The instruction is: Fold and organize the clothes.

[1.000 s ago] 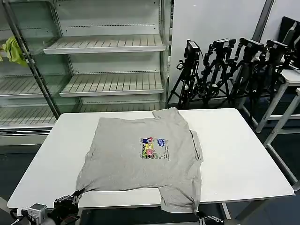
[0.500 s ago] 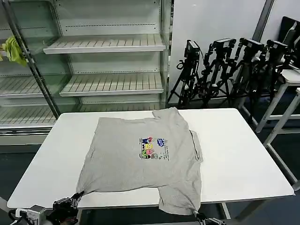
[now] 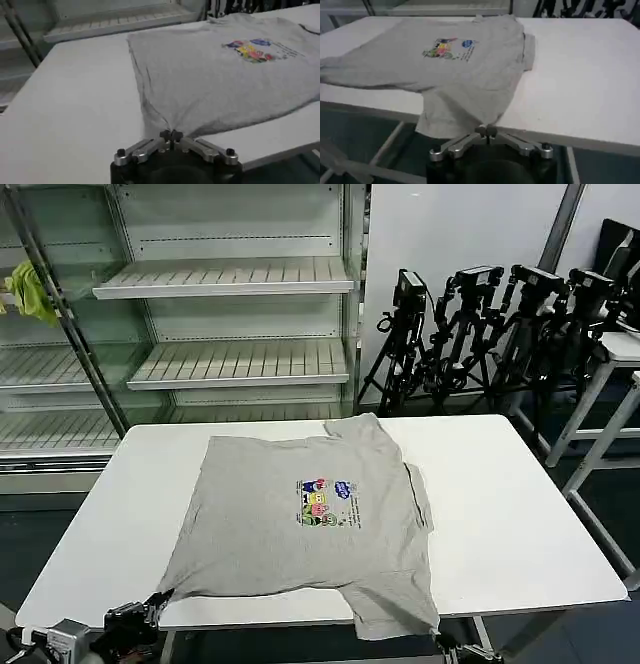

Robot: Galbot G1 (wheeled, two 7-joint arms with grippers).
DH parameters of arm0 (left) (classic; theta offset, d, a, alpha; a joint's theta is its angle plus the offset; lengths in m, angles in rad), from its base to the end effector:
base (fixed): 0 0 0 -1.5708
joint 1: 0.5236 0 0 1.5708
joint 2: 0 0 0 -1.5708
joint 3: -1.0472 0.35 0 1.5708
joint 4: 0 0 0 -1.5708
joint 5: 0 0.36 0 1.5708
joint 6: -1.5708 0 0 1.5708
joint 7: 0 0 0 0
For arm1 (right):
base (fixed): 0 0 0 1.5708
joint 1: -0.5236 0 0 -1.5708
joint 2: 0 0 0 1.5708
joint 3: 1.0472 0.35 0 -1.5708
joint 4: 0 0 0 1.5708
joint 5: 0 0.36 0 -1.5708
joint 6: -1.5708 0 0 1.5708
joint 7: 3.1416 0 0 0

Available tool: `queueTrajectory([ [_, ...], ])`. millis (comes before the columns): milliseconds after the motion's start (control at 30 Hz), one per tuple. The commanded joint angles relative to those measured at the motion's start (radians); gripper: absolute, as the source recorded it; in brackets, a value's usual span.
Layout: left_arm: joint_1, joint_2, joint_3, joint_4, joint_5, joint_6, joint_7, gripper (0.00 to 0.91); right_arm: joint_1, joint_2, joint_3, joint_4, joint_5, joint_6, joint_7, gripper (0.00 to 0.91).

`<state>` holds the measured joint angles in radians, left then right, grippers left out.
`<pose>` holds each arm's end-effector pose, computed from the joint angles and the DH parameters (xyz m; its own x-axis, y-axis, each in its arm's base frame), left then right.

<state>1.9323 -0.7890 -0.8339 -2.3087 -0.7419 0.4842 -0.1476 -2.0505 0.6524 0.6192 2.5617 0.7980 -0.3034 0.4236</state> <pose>0.1457 0.1337 -0.2085 -0.8046 0.1189 0.5818 0.1993 0.9770 0.0760 0.0932 -0.0502 -0.1735 -0.8216 -0.2607 0.5070 -0.2743 0.9604 0.0493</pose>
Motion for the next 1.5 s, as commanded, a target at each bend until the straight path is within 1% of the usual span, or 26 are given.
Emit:
queueTrajectory([
  [33,-0.028,0.003,-0.012,-0.003,0.004,-0.005,0.000,0.050,0.028,0.001,0.037,0.056,0.001,0.011,-0.002,0.000],
  [200,-0.090,0.009,-0.011,0.006,-0.010,-0.003,-0.001,0.050,0.172,0.004,0.046,0.054,0.052,0.020,-0.018,0.000],
  [500,-0.227,0.037,0.008,0.041,-0.045,0.003,0.002,0.050,0.251,-0.020,0.050,-0.021,0.051,0.045,-0.076,0.000],
  [567,-0.256,0.046,0.014,0.061,-0.048,0.001,0.008,0.050,0.286,-0.031,0.048,-0.048,0.053,0.050,-0.086,0.000],
  [600,-0.264,0.053,0.016,0.069,-0.050,-0.004,0.010,0.050,0.302,-0.043,0.050,-0.059,0.053,0.055,-0.107,0.000],
  [667,-0.271,0.073,0.021,0.087,-0.053,-0.010,0.015,0.050,0.332,-0.066,0.054,-0.093,0.055,0.063,-0.128,0.000],
  [800,-0.290,0.110,0.042,0.126,-0.057,-0.023,0.023,0.050,0.406,-0.106,0.046,-0.154,0.079,0.061,-0.151,0.000],
  [833,-0.296,0.120,0.050,0.136,-0.057,-0.026,0.025,0.050,0.420,-0.114,0.038,-0.171,0.079,0.059,-0.163,0.000],
  [933,-0.324,0.135,0.077,0.154,-0.057,-0.031,0.026,0.050,0.441,-0.130,0.021,-0.197,0.078,0.049,-0.178,0.000],
  [1200,-0.435,0.176,0.195,0.214,-0.057,-0.035,0.026,0.050,0.454,-0.187,-0.021,-0.252,0.072,0.044,-0.190,0.000],
  [1500,-0.500,0.192,0.249,0.247,-0.059,-0.035,0.030,0.050,0.516,-0.223,-0.042,-0.316,0.083,0.047,-0.196,0.000],
])
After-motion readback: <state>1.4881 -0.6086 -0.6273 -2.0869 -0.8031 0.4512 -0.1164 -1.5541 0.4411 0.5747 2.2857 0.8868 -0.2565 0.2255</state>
